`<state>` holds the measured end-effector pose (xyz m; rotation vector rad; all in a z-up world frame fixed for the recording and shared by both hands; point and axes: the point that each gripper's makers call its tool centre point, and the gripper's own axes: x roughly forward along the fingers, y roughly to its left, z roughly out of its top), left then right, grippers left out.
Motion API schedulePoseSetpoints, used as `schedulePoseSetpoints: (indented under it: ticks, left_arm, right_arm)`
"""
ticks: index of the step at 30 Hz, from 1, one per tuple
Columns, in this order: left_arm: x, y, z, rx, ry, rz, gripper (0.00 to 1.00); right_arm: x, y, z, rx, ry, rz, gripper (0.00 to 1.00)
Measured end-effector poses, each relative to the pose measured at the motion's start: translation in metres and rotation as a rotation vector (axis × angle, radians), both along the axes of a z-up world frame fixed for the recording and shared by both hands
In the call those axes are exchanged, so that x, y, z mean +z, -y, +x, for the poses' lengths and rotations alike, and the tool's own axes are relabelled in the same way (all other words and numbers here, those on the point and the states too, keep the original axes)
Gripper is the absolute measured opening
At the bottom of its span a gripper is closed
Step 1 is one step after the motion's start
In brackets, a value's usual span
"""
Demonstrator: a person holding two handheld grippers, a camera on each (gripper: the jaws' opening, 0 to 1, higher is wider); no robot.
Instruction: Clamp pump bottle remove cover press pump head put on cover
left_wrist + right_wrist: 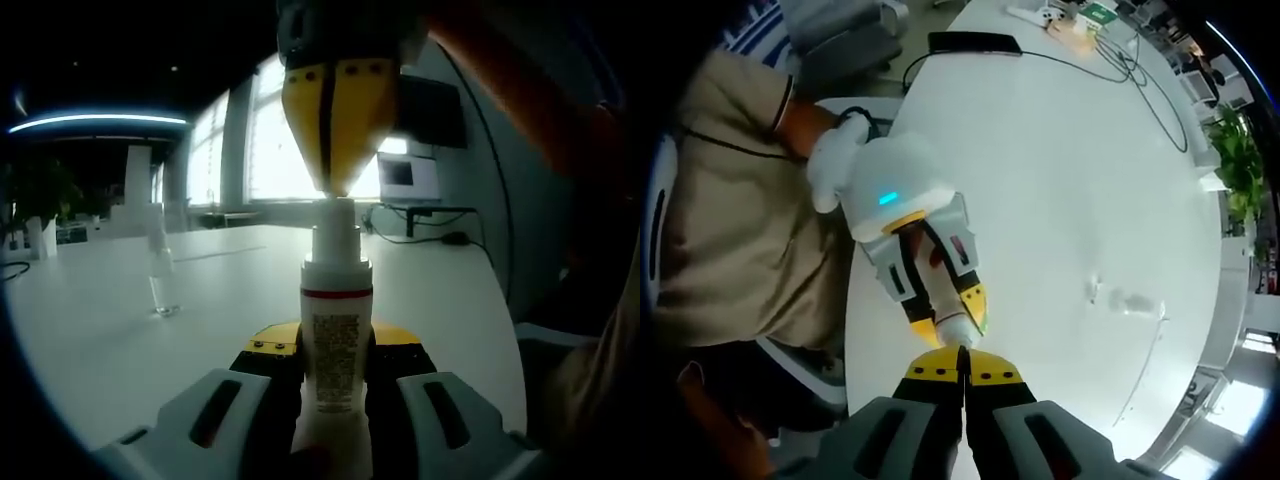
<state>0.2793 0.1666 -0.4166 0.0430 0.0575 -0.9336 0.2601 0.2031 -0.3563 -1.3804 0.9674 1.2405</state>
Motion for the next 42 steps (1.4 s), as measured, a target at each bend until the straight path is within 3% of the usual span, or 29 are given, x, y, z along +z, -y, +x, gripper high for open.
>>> schedulePoseSetpoints:
  ticks: [22,42]
  left_arm:
    - [0.0,-0.0002,0.0002,0.001,0.0,0.001,0.14]
    - [-0.0006,-0.0004,0.0005,0.001,0.0,0.001,0.14]
  right_arm:
    - [-0.0063,0.0026,-0.0022,-0.046,-0.046,-0.018,0.0]
    - [-0.0052,0.0029,-0.0042,-0.038,-0.03,0.015,0.0]
